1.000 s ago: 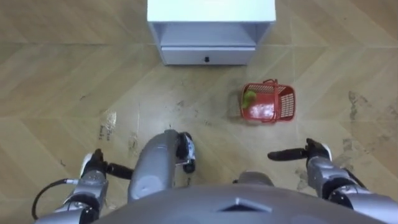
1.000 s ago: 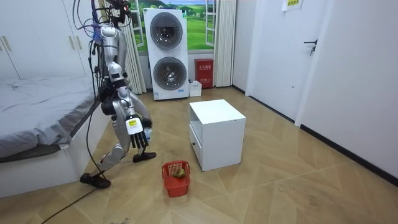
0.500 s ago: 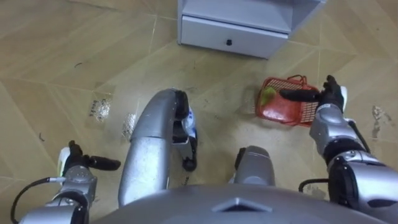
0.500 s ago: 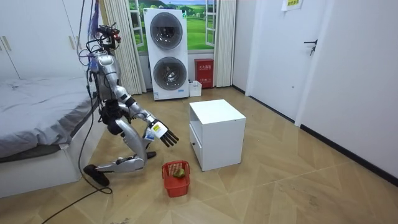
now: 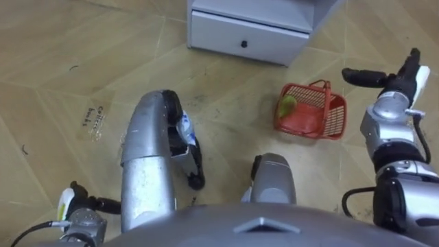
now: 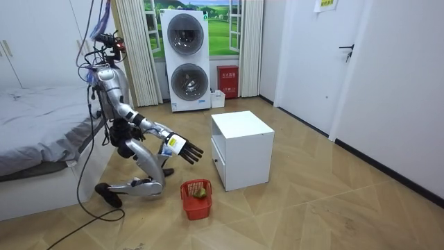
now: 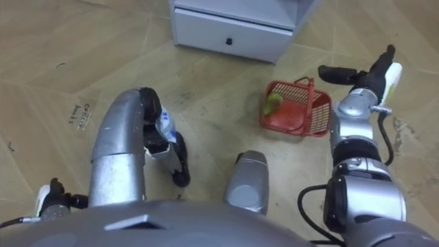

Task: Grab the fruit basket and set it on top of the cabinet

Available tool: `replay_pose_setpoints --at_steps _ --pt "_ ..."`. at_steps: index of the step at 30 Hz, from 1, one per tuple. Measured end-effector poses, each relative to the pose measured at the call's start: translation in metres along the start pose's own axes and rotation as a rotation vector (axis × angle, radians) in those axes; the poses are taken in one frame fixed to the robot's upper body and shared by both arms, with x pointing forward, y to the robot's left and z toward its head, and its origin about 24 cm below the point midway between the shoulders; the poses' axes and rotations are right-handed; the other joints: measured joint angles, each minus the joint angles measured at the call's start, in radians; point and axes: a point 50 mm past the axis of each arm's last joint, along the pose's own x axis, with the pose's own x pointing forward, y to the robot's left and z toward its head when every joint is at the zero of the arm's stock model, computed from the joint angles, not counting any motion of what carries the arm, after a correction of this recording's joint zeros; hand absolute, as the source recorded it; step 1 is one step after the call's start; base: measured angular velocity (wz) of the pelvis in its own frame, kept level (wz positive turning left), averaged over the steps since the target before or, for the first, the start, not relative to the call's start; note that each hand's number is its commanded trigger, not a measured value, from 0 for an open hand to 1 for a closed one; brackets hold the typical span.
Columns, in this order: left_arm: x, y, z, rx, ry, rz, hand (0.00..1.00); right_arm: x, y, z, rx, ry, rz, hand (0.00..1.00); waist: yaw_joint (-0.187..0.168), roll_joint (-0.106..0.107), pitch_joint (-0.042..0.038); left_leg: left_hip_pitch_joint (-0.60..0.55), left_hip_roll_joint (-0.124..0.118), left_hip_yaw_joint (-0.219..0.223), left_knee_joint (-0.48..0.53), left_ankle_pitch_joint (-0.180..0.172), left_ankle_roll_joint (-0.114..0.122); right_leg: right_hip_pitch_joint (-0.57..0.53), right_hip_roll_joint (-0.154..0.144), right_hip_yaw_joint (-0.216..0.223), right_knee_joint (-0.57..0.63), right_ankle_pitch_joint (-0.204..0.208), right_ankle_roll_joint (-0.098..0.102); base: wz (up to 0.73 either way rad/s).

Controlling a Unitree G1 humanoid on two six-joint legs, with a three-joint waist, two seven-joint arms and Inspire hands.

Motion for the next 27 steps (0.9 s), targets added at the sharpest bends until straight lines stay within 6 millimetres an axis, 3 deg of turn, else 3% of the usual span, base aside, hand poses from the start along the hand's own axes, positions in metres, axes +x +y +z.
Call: replay_pose_setpoints --at_steps 2,4,5,7,9,10,11,12,13,14,15,16,20,24,27 --pt "0.000 -0.001 0.000 0.019 -0.010 -0.007 0.00 0.002 -0.006 0.001 -0.006 -0.006 -0.026 0.00 -0.010 0.002 0.0010 0.001 0.019 0.003 0.012 -0.003 0.008 0.000 -0.009 -0.005 0.016 -0.001 0.000 -0.08" --pt "-0.001 -0.003 0.001 0.029 -0.022 -0.025 0.00 0.005 -0.010 0.003 -0.012 -0.015 -0.036 0.00 -0.010 0.014 0.0012 0.011 0.055 0.005 0.035 0.003 0.032 -0.001 -0.004 -0.007 0.037 -0.007 -0.011 -0.19" --pt "-0.001 -0.003 0.001 0.029 -0.024 -0.027 0.00 0.005 -0.010 0.004 -0.013 -0.016 -0.036 0.00 -0.007 0.014 0.0007 0.014 0.055 0.005 0.038 0.005 0.045 0.000 -0.006 -0.004 0.043 -0.007 -0.012 -0.28" --pt "-0.001 -0.003 0.003 0.027 -0.033 -0.030 0.00 0.005 -0.011 0.004 -0.015 -0.018 -0.037 0.00 -0.004 0.014 0.0005 0.018 0.056 0.003 0.051 0.005 0.048 0.001 -0.014 0.001 0.062 -0.013 -0.023 -0.14" --pt "-0.001 -0.006 0.005 0.044 -0.049 -0.057 0.00 0.006 -0.012 0.006 -0.041 -0.032 -0.021 0.00 0.000 0.012 0.0019 0.015 0.049 -0.002 0.075 0.007 0.027 0.002 -0.012 0.026 0.098 -0.031 -0.039 -0.15" --pt "-0.002 -0.007 0.003 0.053 -0.046 -0.071 0.00 0.007 -0.009 0.008 -0.058 -0.044 0.000 0.00 0.004 0.011 0.0031 0.007 0.043 -0.017 0.104 0.002 0.003 0.005 -0.011 0.042 0.130 -0.042 -0.051 -0.29" --pt "-0.002 -0.007 0.001 0.057 -0.042 -0.077 0.00 0.006 -0.007 0.010 -0.065 -0.051 0.012 0.00 0.005 0.011 0.0031 -0.004 0.029 -0.034 0.124 0.004 -0.015 0.008 -0.011 0.049 0.149 -0.049 -0.055 -0.33" --pt "-0.002 -0.004 -0.002 0.061 -0.035 -0.083 0.00 0.005 -0.002 0.011 -0.081 -0.063 0.039 0.00 0.009 0.004 0.0057 -0.030 0.000 -0.065 0.169 0.010 -0.041 0.030 -0.011 0.062 0.193 -0.069 -0.064 -0.26" --pt "-0.002 -0.009 0.000 0.056 -0.036 -0.106 0.00 0.007 -0.004 0.013 -0.098 -0.075 0.058 0.00 0.013 0.011 0.0234 -0.058 -0.016 -0.103 0.213 0.005 -0.061 0.035 0.008 0.065 0.232 -0.068 -0.064 -0.29" --pt "-0.004 -0.016 0.004 0.048 -0.045 -0.129 0.00 0.008 -0.006 0.015 -0.102 -0.080 0.061 0.00 0.027 0.027 0.0261 -0.070 -0.024 -0.116 0.211 0.002 -0.078 0.026 0.025 0.068 0.233 -0.073 -0.058 -0.14" --pt "-0.005 -0.020 0.009 0.047 -0.067 -0.162 0.00 0.007 -0.004 0.013 -0.108 -0.078 0.075 0.00 0.030 0.026 0.0256 -0.081 -0.049 -0.118 0.188 0.002 -0.096 0.005 0.015 0.076 0.238 -0.075 -0.056 0.04" --pt "-0.005 -0.022 0.016 0.045 -0.089 -0.186 0.00 0.006 -0.002 0.012 -0.117 -0.077 0.094 0.00 0.031 0.027 0.0251 -0.091 -0.059 -0.130 0.177 0.009 -0.109 -0.007 0.013 0.074 0.240 -0.077 -0.053 0.13" --pt "-0.005 -0.024 0.021 0.067 -0.112 -0.223 0.00 0.004 0.010 0.018 -0.156 -0.109 0.164 0.00 0.054 0.037 0.0164 -0.105 -0.061 -0.149 0.177 0.017 -0.126 -0.031 0.030 0.076 0.246 -0.079 -0.049 -0.01" --pt "-0.005 -0.026 0.019 0.092 -0.098 -0.248 0.00 0.002 0.021 0.030 -0.167 -0.147 0.227 0.00 0.071 0.041 0.0170 -0.107 -0.074 -0.160 0.177 0.019 -0.131 -0.033 0.034 0.081 0.252 -0.082 -0.042 -0.02" --pt "-0.006 -0.030 0.021 0.137 -0.111 -0.263 0.00 0.002 0.024 0.034 -0.166 -0.157 0.242 0.00 0.088 0.061 0.0176 -0.108 -0.072 -0.166 0.177 0.012 -0.144 -0.035 0.041 0.079 0.263 -0.082 -0.042 0.00"
